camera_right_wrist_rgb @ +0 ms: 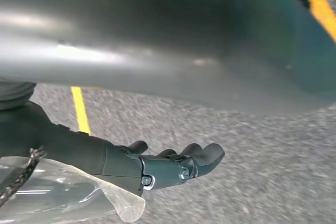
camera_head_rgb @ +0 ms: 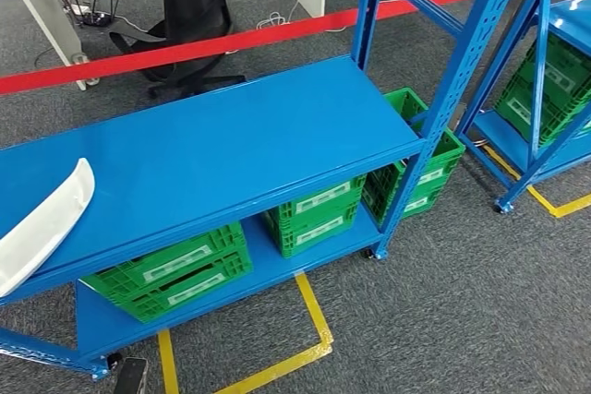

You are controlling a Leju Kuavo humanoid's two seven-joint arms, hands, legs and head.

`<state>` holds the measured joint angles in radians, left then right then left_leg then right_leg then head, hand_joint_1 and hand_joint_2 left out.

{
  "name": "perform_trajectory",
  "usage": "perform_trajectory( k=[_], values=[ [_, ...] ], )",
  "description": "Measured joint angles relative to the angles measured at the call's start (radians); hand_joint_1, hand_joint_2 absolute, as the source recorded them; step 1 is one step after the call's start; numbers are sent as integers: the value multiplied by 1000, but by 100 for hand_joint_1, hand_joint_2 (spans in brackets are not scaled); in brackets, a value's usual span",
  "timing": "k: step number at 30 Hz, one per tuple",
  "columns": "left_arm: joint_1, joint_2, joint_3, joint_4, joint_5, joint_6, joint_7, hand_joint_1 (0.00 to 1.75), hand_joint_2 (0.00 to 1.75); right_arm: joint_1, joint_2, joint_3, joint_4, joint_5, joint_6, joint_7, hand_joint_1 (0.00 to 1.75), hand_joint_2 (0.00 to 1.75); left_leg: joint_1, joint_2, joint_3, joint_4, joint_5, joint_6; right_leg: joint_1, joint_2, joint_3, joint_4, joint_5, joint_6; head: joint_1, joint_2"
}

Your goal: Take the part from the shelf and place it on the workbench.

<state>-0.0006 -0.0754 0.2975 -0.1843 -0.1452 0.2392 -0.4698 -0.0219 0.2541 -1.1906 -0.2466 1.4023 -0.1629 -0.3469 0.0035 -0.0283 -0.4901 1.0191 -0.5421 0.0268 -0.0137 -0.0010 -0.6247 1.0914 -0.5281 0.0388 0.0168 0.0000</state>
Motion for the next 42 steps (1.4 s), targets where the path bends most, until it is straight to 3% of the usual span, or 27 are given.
perform_trajectory(
  k=[1,3,5,8,11,12,13,15,16,17,21,27,34,36,39,40,42],
  values=[
    [0,0,1,0,0,0,0,0,0,0,0,0,0,0,0,0,0,0,0,-2,4,0,-8,-7,1,0,7,-28,20,-7,1,0],
    [0,0,2,0,0,0,0,0,0,0,0,0,0,0,-1,-1,0,0,-2,-4,9,1,-16,-20,4,0,13,-39,21,-27,1,0],
    [0,0,3,0,0,1,0,0,0,2,0,0,0,0,-1,-1,0,0,-1,0,4,24,-13,-30,1,-2,27,-43,26,-39,-1,0],
    [-3,-1,3,0,0,1,0,0,0,1,1,0,0,0,-2,-1,0,0,1,14,-58,139,-24,-42,-1,-4,50,-53,18,-52,-6,0],
    [-4,-1,3,0,0,1,-1,0,0,1,1,0,0,0,-2,-1,0,0,1,17,-80,175,-36,-45,-1,-5,53,-54,16,-54,-6,0],
    [-2,-1,3,0,0,1,0,0,0,2,1,0,0,0,-2,-1,0,0,1,17,-105,192,-42,-43,1,-4,65,-55,6,-55,-6,0],
    [-1,-1,4,0,0,1,0,0,0,2,1,0,0,0,-2,-1,0,0,-1,18,-121,177,-22,-37,5,-4,82,-56,-8,-56,-6,0],
    [2,0,4,0,1,1,0,0,0,4,1,0,0,0,-1,-1,0,0,-10,24,-142,109,40,-14,11,-5,119,-58,-39,-54,-5,0],
    [1,1,4,0,1,1,0,0,0,3,2,0,0,0,-1,-1,0,0,-15,28,-127,59,73,-6,13,-6,127,-60,-47,-50,-5,0],
    [1,2,4,0,1,2,0,0,0,2,2,0,0,0,0,-1,0,0,-19,29,-121,37,83,-3,13,-8,129,-61,-52,-47,-4,0],
    [2,2,5,0,2,6,-1,0,0,0,2,0,0,2,2,-2,0,0,-22,25,-110,22,77,-26,12,-11,141,-69,-62,-49,-4,0],
    [0,3,6,0,-1,10,-3,0,0,-1,2,0,0,4,3,-6,0,0,-23,25,-104,22,65,-10,10,-11,153,-93,-63,-37,-4,0],
    [1,4,6,0,-4,6,-6,0,0,-4,2,1,0,5,4,-10,0,0,-25,22,-92,12,58,10,6,-13,170,-105,-68,-14,-4,0],
    [0,3,6,0,-5,5,-8,0,0,-7,2,1,0,6,4,-13,0,0,-18,17,-80,-3,62,18,8,-10,153,-55,-98,-8,0,0],
    [-1,4,6,0,-8,2,-9,0,0,-8,2,4,0,7,4,-14,0,0,-16,5,-73,-7,61,23,6,-3,33,150,-176,-6,3,0],
    [0,4,6,0,-9,1,-9,0,0,-7,2,5,0,7,4,-15,0,0,-16,-3,-71,-7,60,23,5,-2,-2,195,-178,-6,3,0],
    [1,3,6,0,-9,1,-9,0,0,-5,2,7,0,7,4,-15,0,0,-15,-18,-67,-7,58,21,4,-1,-25,201,-146,-7,3,0]
  ],
)
